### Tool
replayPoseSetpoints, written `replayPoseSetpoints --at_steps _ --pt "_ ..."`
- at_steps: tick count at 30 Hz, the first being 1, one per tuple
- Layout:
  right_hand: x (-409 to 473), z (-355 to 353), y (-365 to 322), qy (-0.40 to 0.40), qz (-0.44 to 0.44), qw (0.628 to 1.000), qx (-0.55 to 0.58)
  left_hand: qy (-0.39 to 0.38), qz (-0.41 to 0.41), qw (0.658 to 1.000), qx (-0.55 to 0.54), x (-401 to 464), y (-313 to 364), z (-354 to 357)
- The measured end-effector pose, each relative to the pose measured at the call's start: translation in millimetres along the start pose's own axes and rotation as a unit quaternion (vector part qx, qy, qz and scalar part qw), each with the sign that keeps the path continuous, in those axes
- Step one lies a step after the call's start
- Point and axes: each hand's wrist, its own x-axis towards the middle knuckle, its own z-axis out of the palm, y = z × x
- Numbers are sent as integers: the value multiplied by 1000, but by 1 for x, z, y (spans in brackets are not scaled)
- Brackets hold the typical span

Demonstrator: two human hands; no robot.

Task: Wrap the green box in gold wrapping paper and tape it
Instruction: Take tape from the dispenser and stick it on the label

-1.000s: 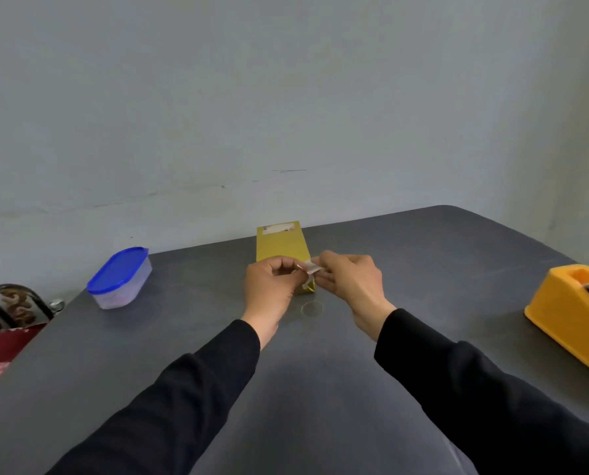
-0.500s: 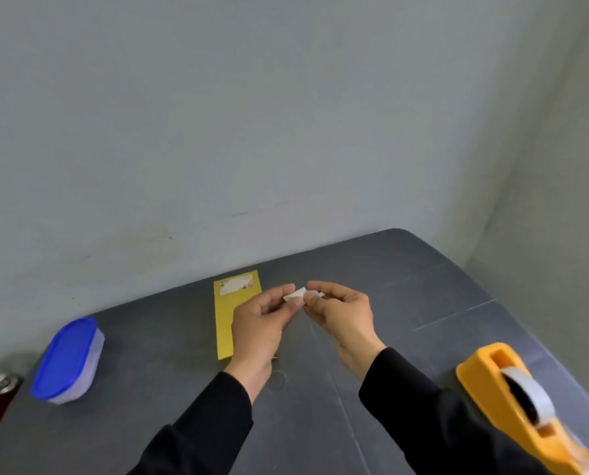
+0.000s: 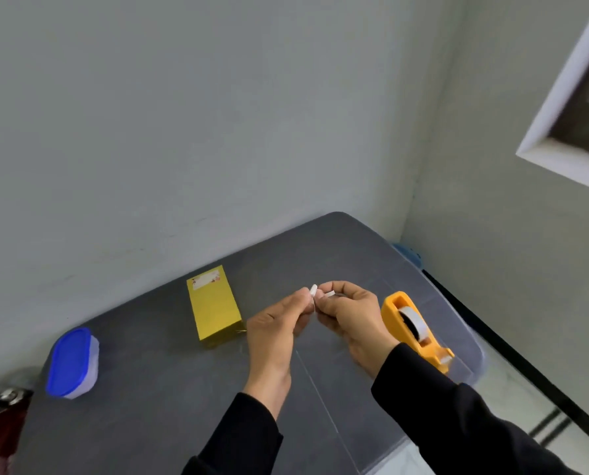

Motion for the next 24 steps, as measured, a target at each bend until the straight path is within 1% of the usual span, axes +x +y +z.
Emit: replayPoseSetpoints --at_steps 4,10,14,17,19,21,23,24 --pt "-21 -39 -15 -11 3 999 47 -55 25 997 52 -22 -14 24" --pt "-22 -135 -55 -42 28 991 121 -114 91 974 174 -37 -47 102" --pt "5 -220 -78 -45 13 995 86 -125 136 949 254 -37 -85 178" --pt "28 -286 -98 -31 9 998 45 -133 100 956 243 -45 -111 249" --pt "37 -329 -118 -19 21 999 41 -128 93 952 261 -51 -126 296" --pt "44 -363 -137 -18 16 1000 20 -123 102 947 280 -53 -137 330" --pt "61 -397 -160 -17 7 999 -29 -122 115 937 307 -46 -151 367" --pt "65 -402 -167 -17 2 999 -51 -118 129 930 322 -43 -152 375"
